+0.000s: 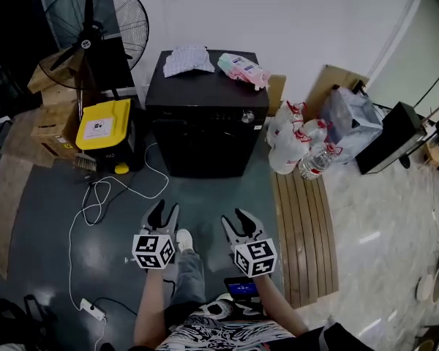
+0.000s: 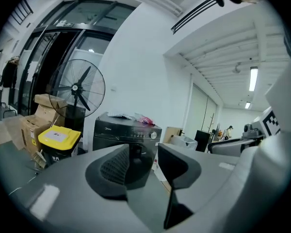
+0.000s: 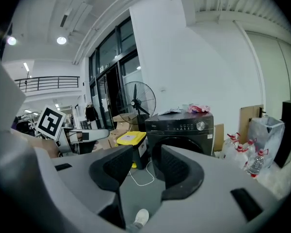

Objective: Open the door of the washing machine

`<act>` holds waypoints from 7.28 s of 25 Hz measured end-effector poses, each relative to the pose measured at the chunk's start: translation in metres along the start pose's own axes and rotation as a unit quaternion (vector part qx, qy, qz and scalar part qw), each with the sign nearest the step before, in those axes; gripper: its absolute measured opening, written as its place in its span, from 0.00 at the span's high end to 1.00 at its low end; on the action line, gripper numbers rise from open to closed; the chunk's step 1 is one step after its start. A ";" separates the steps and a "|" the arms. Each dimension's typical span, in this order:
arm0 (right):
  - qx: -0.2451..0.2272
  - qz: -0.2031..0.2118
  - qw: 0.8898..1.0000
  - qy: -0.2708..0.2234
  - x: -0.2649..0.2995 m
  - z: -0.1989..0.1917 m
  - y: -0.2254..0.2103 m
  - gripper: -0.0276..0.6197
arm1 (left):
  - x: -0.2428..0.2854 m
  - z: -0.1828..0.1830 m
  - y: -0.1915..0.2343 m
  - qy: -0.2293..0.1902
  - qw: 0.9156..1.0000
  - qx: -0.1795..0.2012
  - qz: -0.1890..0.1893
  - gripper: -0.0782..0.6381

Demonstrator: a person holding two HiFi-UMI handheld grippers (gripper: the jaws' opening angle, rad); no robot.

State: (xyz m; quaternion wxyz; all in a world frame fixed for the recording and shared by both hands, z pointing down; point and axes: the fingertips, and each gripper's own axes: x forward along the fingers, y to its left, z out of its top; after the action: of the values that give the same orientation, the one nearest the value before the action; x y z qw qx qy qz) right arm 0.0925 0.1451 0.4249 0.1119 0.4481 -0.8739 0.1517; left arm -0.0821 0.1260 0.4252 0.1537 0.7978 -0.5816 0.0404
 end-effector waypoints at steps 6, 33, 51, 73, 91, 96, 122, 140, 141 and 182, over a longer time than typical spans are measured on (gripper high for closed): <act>0.006 -0.020 0.999 0.038 0.131 0.009 -0.037 0.70 | 0.118 -0.009 0.085 0.049 0.998 0.026 -0.021 0.65; 0.047 -0.035 0.989 0.133 0.390 -0.065 -0.127 0.70 | 0.398 -0.157 0.249 0.176 0.968 0.127 -0.123 0.58; 0.069 -0.039 0.983 0.166 0.387 -0.088 -0.117 0.72 | 0.425 -0.190 0.235 0.237 0.917 0.250 -0.200 0.65; 0.095 -0.046 0.978 0.181 0.373 -0.104 -0.111 0.71 | 0.344 -0.225 0.189 0.286 0.926 0.150 -0.195 0.69; 0.151 -0.101 0.964 0.194 0.330 -0.128 -0.104 0.60 | 0.250 -0.265 0.096 0.337 0.879 0.144 -0.304 0.70; 0.135 -0.129 0.961 0.205 0.311 -0.138 -0.112 0.63 | 0.231 -0.273 0.070 0.350 0.857 0.128 -0.357 0.70; 0.112 -0.142 0.954 0.238 0.223 -0.163 -0.141 0.61 | 0.269 -0.227 0.023 0.261 0.889 0.075 -0.368 0.72; 0.081 -0.236 0.939 0.235 0.160 -0.160 -0.172 0.90 | 0.292 -0.164 0.056 0.155 0.969 0.012 -0.194 0.83; 0.080 -0.235 0.942 0.225 0.157 -0.150 -0.172 0.93 | 0.290 -0.153 0.056 0.147 0.972 0.014 -0.184 0.83; 0.002 -0.090 0.993 -0.074 0.015 0.106 -0.059 0.95 | 0.061 0.099 -0.040 -0.042 0.999 0.009 -0.027 0.89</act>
State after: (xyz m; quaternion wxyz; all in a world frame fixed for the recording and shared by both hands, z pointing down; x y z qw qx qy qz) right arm 0.1257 0.0623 0.3416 0.0595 0.5351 -0.8355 0.1097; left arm -0.0360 0.0522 0.3377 0.1233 0.8157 -0.5652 0.0075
